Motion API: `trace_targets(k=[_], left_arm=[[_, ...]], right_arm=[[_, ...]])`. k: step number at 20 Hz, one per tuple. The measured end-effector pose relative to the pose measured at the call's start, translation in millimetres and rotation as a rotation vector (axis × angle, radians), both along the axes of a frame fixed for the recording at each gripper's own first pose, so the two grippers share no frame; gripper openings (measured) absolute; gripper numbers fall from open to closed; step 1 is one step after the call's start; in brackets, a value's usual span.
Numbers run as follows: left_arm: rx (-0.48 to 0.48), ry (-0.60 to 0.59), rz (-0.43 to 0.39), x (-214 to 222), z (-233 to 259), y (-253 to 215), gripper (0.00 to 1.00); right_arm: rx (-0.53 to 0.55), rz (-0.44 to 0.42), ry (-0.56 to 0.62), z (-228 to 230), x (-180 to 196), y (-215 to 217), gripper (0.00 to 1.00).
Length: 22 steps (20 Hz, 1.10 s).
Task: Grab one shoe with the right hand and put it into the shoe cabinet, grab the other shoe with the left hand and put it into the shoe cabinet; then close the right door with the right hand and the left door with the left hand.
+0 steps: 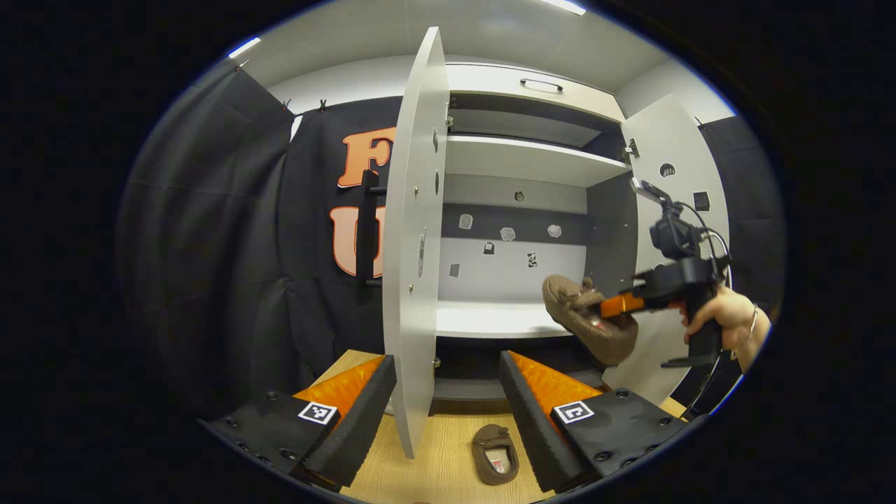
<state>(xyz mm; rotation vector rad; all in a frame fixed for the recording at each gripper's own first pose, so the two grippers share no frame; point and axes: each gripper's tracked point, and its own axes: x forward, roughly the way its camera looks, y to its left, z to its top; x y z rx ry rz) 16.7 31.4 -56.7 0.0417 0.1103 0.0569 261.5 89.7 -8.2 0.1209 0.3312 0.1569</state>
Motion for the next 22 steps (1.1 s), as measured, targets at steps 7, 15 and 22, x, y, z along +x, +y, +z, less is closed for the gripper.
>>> trace_targets(k=[7, 15, 22], left_arm=[[0.019, 0.013, 0.002, 12, -7, -4, 0.94], [0.028, 0.041, 0.029, 17, -13, 0, 0.94], [0.018, 0.056, 0.014, 19, -19, -1, 0.94]], right_arm=[[0.049, -0.07, -0.008, 45, 107, -10, 0.0], [0.026, -0.153, 0.132, -5, 183, -29, 0.0], [0.034, -0.136, 0.04, 26, 160, -22, 0.24]])
